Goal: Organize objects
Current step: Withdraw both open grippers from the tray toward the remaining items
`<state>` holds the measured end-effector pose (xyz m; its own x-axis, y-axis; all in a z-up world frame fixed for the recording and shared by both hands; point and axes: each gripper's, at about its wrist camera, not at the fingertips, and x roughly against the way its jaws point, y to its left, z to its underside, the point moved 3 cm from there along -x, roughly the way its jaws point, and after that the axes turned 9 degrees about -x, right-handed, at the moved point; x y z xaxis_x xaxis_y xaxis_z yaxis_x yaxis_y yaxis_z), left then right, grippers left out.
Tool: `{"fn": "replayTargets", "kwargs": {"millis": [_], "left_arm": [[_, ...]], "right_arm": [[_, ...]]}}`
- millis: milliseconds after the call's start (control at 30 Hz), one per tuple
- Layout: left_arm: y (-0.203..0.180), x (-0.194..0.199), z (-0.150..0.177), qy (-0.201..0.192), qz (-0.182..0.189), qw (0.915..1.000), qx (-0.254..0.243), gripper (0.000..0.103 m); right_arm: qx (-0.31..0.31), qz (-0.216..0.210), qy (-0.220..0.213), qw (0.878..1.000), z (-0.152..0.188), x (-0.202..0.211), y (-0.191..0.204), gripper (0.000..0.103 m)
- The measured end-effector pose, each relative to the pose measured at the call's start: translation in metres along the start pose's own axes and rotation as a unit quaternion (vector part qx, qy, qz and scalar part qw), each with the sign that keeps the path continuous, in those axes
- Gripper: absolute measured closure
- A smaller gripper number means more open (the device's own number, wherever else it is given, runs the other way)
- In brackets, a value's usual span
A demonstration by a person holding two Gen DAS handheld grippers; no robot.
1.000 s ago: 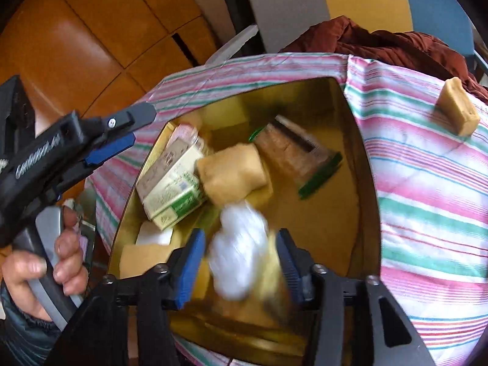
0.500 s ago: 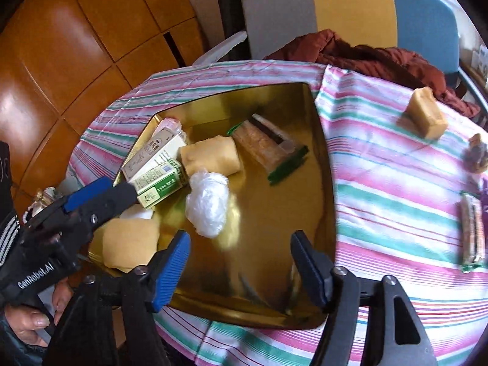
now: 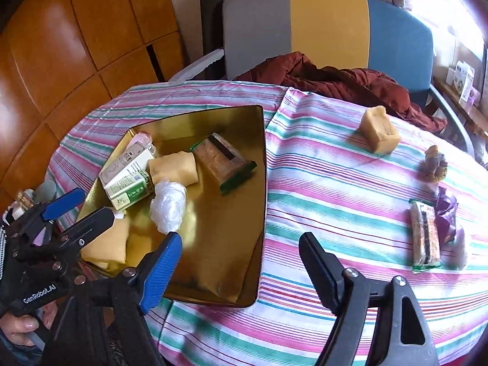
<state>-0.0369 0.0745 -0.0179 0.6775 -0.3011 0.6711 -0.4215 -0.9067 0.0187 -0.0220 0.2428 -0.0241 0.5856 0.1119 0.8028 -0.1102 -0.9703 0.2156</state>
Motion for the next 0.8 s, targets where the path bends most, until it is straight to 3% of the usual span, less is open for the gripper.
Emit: {"fn": "replayTargets", "kwargs": {"millis": [333, 500, 800], "left_arm": [[-0.01, -0.004, 0.005, 0.014, -0.01, 0.9997, -0.02, 0.025], [-0.015, -0.004, 0.006, 0.018, -0.01, 0.9993, -0.03, 0.023], [-0.026, -0.004, 0.002, 0.021, -0.001, 0.999, -0.041, 0.022]], "right_arm": [[0.005, 0.035, -0.006, 0.999, -0.004, 0.004, -0.021, 0.019], [0.019, 0.072, -0.01, 0.997, -0.01, 0.009, -0.046, 0.019], [-0.029, 0.198, -0.049, 0.978, -0.036, 0.02, -0.162, 0.019]]}}
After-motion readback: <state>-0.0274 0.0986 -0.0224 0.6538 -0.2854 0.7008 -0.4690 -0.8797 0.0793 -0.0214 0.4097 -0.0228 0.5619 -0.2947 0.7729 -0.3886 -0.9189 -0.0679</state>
